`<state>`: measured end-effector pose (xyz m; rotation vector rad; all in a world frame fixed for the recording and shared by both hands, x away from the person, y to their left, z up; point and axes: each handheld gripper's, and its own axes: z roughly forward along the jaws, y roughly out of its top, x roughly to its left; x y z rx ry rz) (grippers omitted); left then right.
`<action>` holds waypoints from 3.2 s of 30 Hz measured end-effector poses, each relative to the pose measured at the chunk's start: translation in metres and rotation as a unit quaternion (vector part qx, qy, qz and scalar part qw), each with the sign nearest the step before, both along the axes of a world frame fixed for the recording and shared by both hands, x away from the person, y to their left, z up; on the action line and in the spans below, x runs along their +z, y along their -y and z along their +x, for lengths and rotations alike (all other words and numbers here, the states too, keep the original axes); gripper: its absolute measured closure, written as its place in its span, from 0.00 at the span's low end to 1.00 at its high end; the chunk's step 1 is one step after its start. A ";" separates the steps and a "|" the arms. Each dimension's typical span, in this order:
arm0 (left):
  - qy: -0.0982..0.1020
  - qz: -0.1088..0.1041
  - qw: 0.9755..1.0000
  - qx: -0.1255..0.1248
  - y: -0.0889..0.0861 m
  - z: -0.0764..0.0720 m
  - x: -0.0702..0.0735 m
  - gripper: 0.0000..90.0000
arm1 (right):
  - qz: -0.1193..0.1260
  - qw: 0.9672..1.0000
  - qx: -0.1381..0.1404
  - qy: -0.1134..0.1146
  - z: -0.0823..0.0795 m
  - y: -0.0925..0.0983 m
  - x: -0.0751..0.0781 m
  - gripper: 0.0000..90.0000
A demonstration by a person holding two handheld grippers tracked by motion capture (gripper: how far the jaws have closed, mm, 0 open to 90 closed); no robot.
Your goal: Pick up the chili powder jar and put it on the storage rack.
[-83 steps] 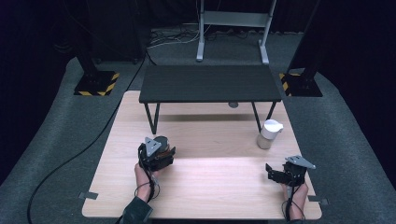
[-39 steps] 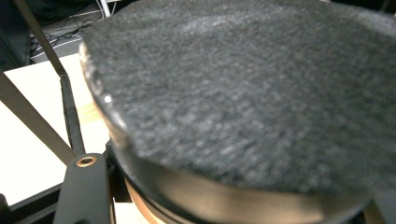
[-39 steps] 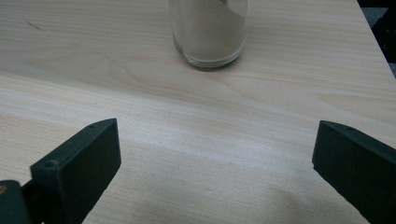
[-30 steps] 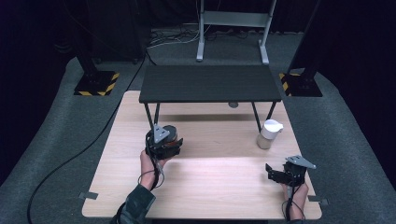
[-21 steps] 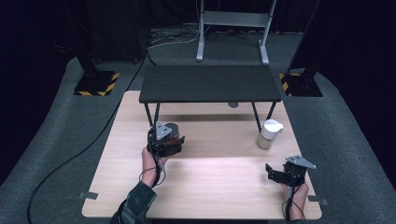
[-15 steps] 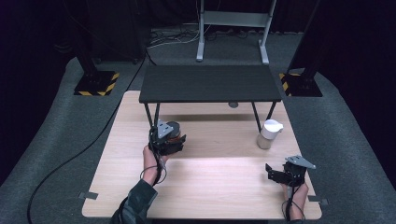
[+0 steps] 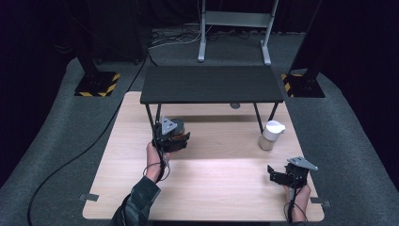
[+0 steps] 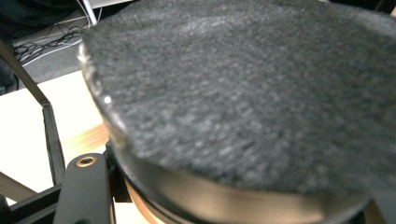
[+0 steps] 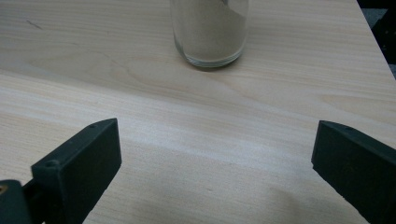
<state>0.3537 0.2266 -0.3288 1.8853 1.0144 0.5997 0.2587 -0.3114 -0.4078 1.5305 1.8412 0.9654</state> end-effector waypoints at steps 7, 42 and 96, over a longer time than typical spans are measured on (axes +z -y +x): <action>0.000 -0.005 1.000 -0.008 0.001 0.005 0.004 0.35 | 0.001 1.000 0.001 0.000 0.000 0.000 0.000 0.01; 0.001 -0.003 1.000 -0.028 0.014 0.028 0.027 0.35 | -0.005 1.000 0.004 -0.004 0.002 -0.001 0.001 0.01; 0.007 -0.007 0.999 -0.042 0.023 0.050 0.059 0.35 | 0.002 1.000 0.006 -0.003 0.002 0.002 0.000 0.01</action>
